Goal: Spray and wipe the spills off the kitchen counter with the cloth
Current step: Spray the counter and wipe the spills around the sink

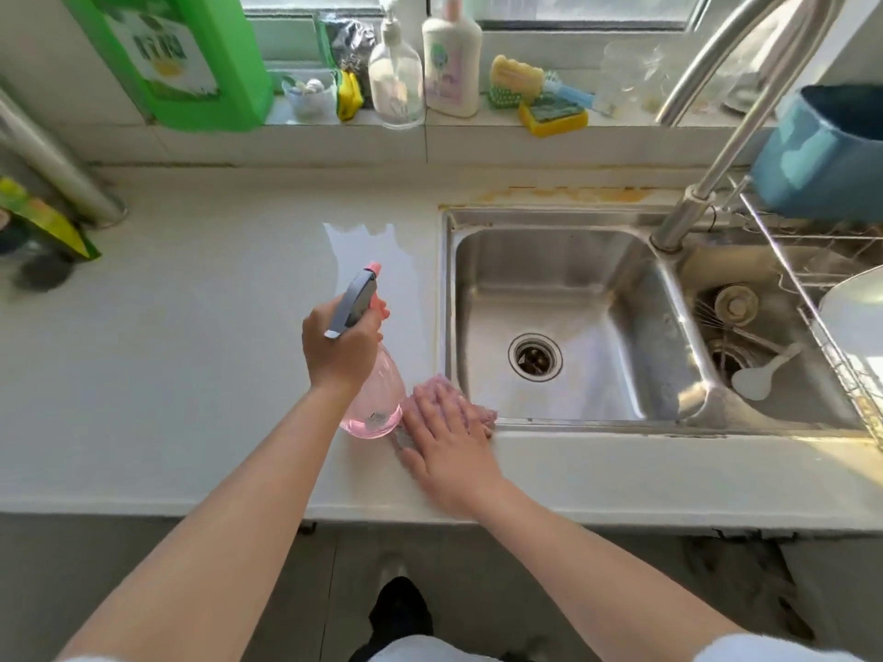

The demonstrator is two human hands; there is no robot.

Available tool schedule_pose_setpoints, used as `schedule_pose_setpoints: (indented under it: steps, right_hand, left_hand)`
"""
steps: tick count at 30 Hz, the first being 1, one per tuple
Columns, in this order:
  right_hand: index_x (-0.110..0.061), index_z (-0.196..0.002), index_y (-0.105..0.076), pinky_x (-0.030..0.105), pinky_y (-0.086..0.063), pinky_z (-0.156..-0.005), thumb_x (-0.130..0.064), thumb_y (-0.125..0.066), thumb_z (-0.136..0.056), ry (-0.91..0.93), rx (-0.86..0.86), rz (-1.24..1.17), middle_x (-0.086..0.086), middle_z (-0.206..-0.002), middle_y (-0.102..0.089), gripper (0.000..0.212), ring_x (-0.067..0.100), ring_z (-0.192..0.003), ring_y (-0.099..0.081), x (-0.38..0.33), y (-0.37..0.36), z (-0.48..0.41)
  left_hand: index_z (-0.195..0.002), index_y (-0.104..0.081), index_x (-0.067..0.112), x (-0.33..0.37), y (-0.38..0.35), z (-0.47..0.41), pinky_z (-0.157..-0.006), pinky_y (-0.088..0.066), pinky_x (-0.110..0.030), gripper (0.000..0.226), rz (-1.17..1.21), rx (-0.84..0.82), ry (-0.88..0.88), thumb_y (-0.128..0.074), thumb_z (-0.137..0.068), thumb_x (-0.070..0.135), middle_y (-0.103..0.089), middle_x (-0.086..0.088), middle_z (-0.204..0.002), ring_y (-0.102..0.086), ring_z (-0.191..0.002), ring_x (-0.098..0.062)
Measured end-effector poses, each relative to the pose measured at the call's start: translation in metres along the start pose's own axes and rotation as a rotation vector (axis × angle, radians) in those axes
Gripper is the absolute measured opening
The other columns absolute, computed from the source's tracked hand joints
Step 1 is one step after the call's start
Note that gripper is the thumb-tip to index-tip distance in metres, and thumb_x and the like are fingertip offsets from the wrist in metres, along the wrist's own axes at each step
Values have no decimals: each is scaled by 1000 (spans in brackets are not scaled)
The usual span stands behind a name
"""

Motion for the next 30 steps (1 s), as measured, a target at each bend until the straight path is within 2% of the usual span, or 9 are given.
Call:
schedule_pose_setpoints:
  steps: [4, 8, 11, 17, 20, 23, 25, 27, 30]
  right_hand:
    - [-30, -153, 0, 36, 23, -113, -54, -10, -98, -111, 1, -70, -3, -157, 22, 61, 19, -143, 28, 5, 3, -54]
    - [-30, -153, -9, 37, 17, -116, -61, 0, -83, -179, 61, -82, 2, -162, 9, 77, 22, -146, 18, 16, 12, -91]
    - [-29, -153, -9, 36, 17, -116, -60, 1, -81, -218, 88, -74, 4, -162, 7, 79, 23, -147, 16, 23, 20, -113]
    - [-24, -154, 0, 37, 15, -117, -55, 1, -85, -208, 91, -17, 4, -162, 8, 76, 24, -147, 15, 52, 45, -176]
    - [-24, -153, 1, 37, 14, -117, -52, -1, -91, -184, 86, 11, 4, -162, 9, 68, 24, -147, 14, 74, 62, -220]
    - [-24, -153, 2, 37, 12, -118, -57, 16, -71, -166, 89, 30, 2, -161, 11, 89, 22, -147, 15, 92, 79, -259]
    - [-24, -153, 5, 38, 11, -119, -56, 6, -83, -156, 72, 25, 1, -161, 13, 77, 21, -147, 16, 106, 87, -287]
    - [-24, -153, 5, 38, 10, -119, -46, -16, -98, -152, 74, 1, 1, -161, 12, 63, 19, -147, 16, 118, 96, -308]
    - [-28, -153, 4, 38, 10, -119, -43, -19, -100, -153, 141, -34, -2, -162, 8, 60, 15, -147, 13, 132, 108, -331]
  left_hand:
    - [-71, -71, 27, -5, 13, -45, -73, -61, -48, 21, 18, -37, 11, -53, -76, 18, -71, 5, -70, -66, -62, -12]
    - [-69, -71, 20, -7, 2, -78, -71, -61, -45, 18, 32, -109, -2, -54, -75, 21, -71, 5, -70, -68, -64, -4]
    - [-71, -71, 18, -2, -13, -97, -69, -61, -42, 18, 40, -150, -23, -54, -78, 19, -71, 1, -72, -72, -74, -17]
    - [-64, -71, 22, 12, -50, -150, -74, -57, -57, 19, -14, -184, -92, -56, -71, 31, -73, -1, -70, -71, -78, -29]
    - [-70, -72, 10, 17, -71, -182, -71, -57, -56, 39, -45, -180, -165, -53, -66, 43, -72, -9, -70, -69, -75, -33]
    - [-76, -67, -2, 22, -89, -209, -68, -56, -55, 53, -89, -167, -231, -50, -66, 47, -69, -22, -73, -64, -69, -39]
    - [-76, -65, -4, 25, -101, -227, -67, -56, -55, 54, -96, -146, -253, -50, -67, 47, -67, -24, -75, -62, -68, -40]
    - [-76, -63, -6, 29, -109, -237, -67, -55, -54, 54, -78, -137, -260, -50, -65, 46, -66, -26, -75, -61, -70, -40]
    - [-76, -60, -9, 30, -119, -249, -65, -51, -54, 50, -74, -133, -270, -51, -68, 40, -62, -31, -74, -57, -67, -41]
Point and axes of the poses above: each hand's wrist, its own z-axis away from the middle knuckle, its own y-axis out of the back of the hand, x = y × z, the point moved 7 cm from there along -z, towards the middle knuckle
